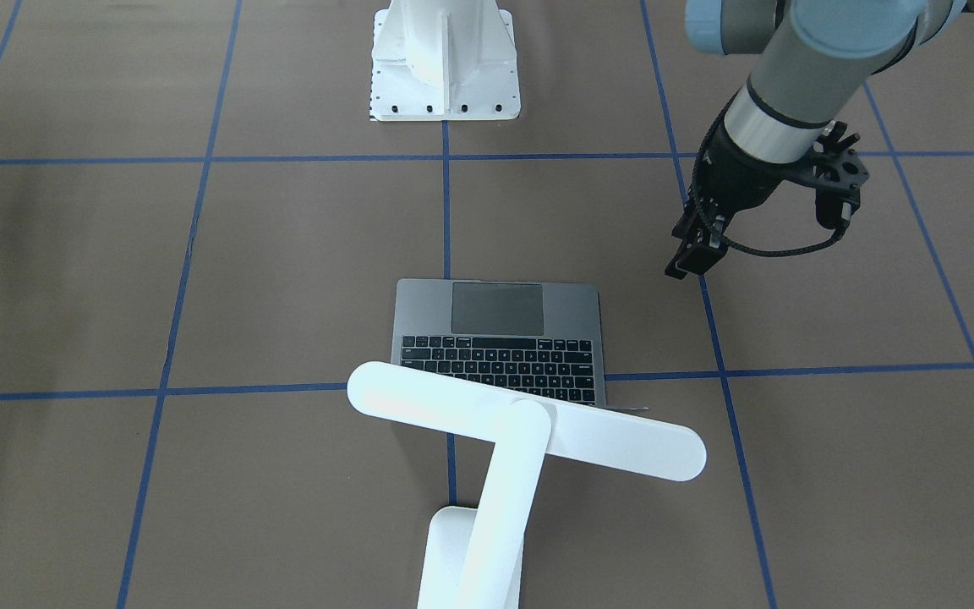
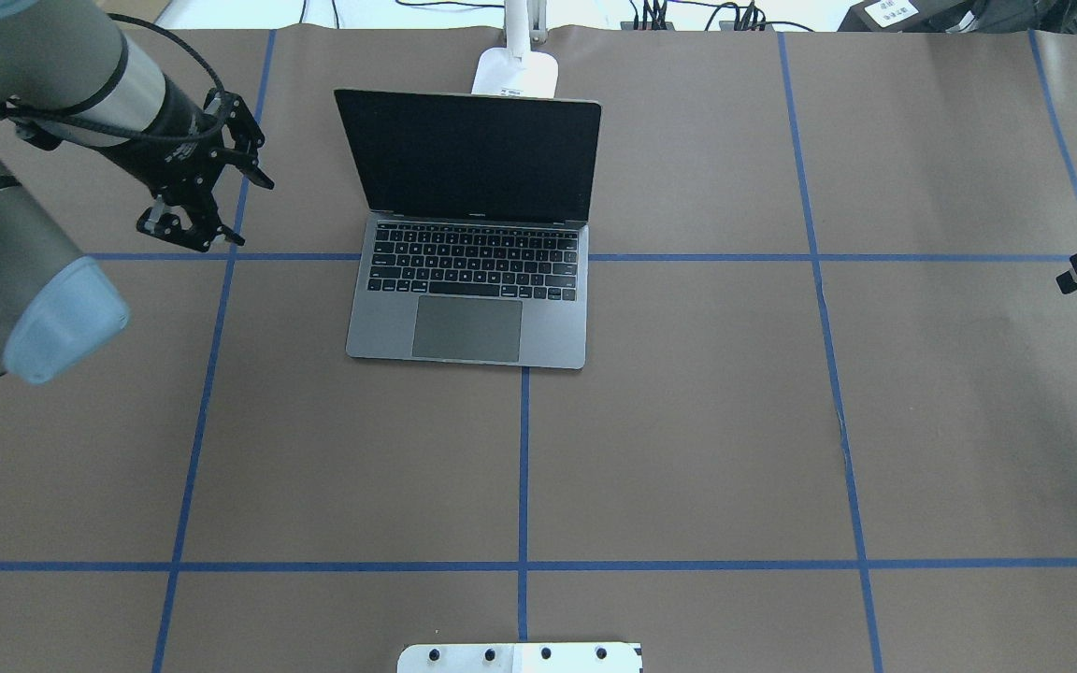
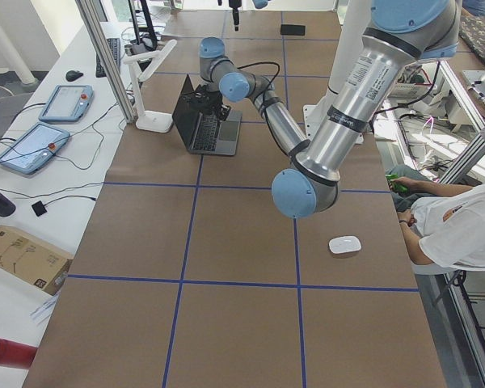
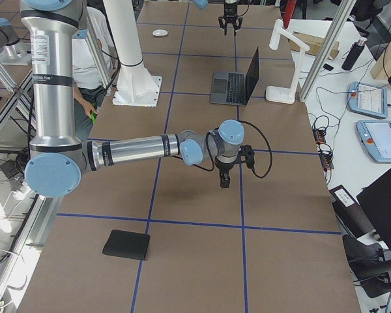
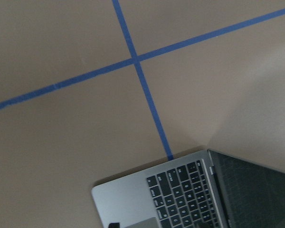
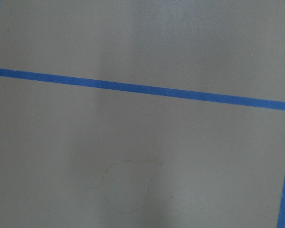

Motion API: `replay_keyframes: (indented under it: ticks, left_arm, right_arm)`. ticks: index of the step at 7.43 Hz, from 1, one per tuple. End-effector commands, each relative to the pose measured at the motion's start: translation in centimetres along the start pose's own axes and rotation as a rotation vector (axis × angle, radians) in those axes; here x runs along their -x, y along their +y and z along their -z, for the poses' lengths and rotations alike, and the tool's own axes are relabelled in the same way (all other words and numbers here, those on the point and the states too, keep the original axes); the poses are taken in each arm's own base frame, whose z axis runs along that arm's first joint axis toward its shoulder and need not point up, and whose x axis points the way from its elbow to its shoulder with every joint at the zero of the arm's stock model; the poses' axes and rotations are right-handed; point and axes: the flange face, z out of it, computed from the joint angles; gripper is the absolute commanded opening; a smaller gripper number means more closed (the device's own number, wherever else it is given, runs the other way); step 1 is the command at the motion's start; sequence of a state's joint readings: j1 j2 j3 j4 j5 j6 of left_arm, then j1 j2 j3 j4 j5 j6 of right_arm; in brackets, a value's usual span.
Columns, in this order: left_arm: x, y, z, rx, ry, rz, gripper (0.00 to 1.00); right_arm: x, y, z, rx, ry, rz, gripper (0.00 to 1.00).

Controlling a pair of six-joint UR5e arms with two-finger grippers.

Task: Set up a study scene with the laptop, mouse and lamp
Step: 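Open the left gripper and withdraw the left arm away from the laptop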

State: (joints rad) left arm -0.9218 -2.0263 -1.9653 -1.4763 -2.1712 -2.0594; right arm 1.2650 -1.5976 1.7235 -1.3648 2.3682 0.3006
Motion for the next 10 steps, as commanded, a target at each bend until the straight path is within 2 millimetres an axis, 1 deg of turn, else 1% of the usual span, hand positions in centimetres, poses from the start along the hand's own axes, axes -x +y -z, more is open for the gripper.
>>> replay_keyframes:
  ticks: [1, 2, 3, 4, 5, 6, 7, 8, 9, 10]
  left_arm:
    - [7.1, -3.8, 0.8, 0.000, -0.044, -0.331, 0.99]
    - [9.0, -5.7, 0.4, -0.010, -0.070, -0.443, 0.99]
    - [11.5, -8.6, 1.4, -0.027, -0.085, -0.596, 0.99]
    - [14.3, -13.9, 3.8, -0.058, -0.099, -0.769, 0.99]
    - [17.4, -18.5, 4.8, 0.025, -0.110, -0.949, 1.00]
    - [20.1, -23.5, 5.7, 0.034, -0.118, -1.093, 1.00]
    - [22.7, -27.5, 5.8, 0.036, -0.141, -1.185, 1.00]
    - [24.6, -31.0, 5.5, 0.040, -0.167, -1.242, 1.00]
    - [25.3, -32.8, 5.5, 0.041, -0.169, -1.249, 1.00]
    - [25.4, -33.0, 5.3, 0.046, -0.169, -1.244, 1.00]
  right_arm:
    - [-1.7, 2.3, -0.9, 0.002, -0.002, 0.004, 0.99]
    - [-2.6, 3.4, -1.2, -0.003, -0.001, 0.067, 0.99]
    - [-3.8, 4.7, -1.9, 0.009, 0.004, 0.133, 0.99]
    - [-4.7, 5.7, -2.1, 0.019, 0.008, 0.183, 0.99]
    - [-6.1, 6.4, -2.2, 0.026, 0.013, 0.242, 0.99]
    - [-7.6, 6.7, -2.4, 0.030, 0.016, 0.271, 0.99]
    - [-8.7, 7.0, -2.8, 0.039, 0.019, 0.276, 0.99]
    - [-9.6, 7.3, -3.2, 0.052, 0.019, 0.303, 0.99]
    - [-12.2, 8.1, -3.8, 0.070, 0.008, 0.331, 0.99]
    - [-14.9, 9.5, -4.7, 0.091, -0.013, 0.384, 0.98]
